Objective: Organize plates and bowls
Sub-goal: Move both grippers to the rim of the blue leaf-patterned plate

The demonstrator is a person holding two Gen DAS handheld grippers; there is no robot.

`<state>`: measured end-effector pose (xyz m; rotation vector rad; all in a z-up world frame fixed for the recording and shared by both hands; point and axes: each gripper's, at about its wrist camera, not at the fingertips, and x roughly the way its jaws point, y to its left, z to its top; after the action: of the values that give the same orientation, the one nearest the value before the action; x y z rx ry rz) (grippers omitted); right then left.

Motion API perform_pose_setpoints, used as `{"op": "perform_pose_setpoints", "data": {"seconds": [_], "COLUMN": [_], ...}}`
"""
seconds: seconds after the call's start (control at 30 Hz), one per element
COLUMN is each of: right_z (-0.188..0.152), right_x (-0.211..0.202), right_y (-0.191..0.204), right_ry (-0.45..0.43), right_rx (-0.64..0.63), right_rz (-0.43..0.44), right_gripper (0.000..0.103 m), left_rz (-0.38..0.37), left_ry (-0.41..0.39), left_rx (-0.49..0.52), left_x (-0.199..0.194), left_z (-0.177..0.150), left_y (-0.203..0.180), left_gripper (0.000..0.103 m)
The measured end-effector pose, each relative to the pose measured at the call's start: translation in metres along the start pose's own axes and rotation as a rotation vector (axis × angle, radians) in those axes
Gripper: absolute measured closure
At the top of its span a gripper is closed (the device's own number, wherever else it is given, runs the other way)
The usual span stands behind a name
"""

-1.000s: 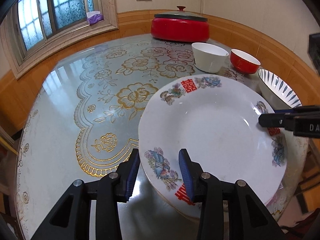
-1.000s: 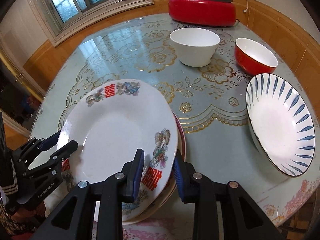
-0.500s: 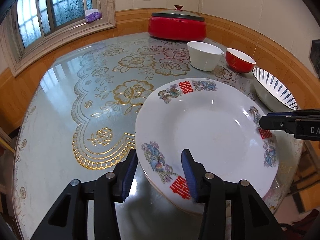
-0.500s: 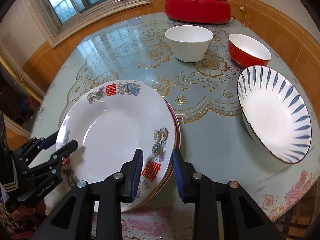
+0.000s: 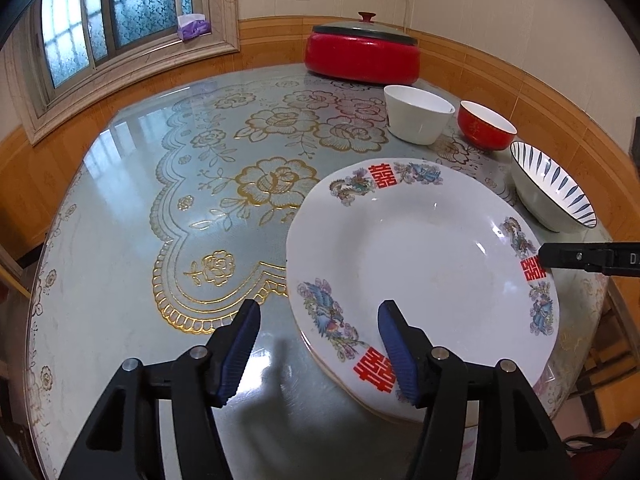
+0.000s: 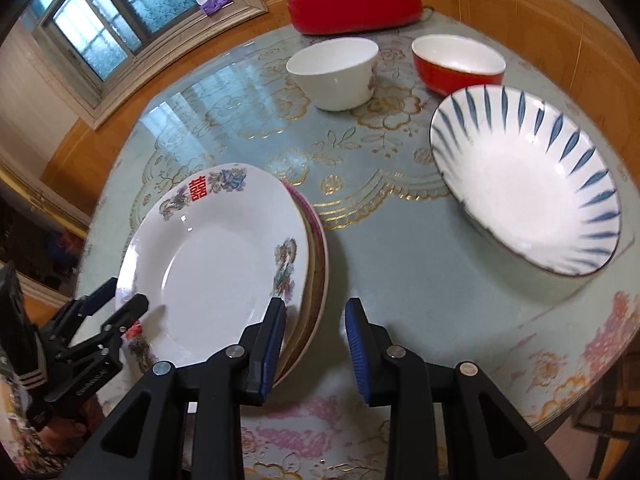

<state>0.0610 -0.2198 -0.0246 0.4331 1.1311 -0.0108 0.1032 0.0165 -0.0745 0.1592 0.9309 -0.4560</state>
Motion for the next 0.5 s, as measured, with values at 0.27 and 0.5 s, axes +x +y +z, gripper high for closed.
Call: {"op": "perform_pose_setpoints", "data": {"seconds": [0.27, 0.5], "right_z": [-0.003, 0.001], "right_x": [0.016, 0.019], "right_y": [-0.008, -0.004], "right_ry": [0.052, 0.058], "right_rx": [0.083, 0.054], "right_rz": [0.119, 0.098], "right_gripper": [0.073, 0.073], "left_rz": [-0.009, -0.018], "left_ry": [0.025, 0.012], "left_rx": [0.008, -0.013], "left_x": [0.006, 0.000], "left_z": [0.000, 0.010], "left_y": [-0.002, 0.001], "left_gripper": [0.041, 0.039]}}
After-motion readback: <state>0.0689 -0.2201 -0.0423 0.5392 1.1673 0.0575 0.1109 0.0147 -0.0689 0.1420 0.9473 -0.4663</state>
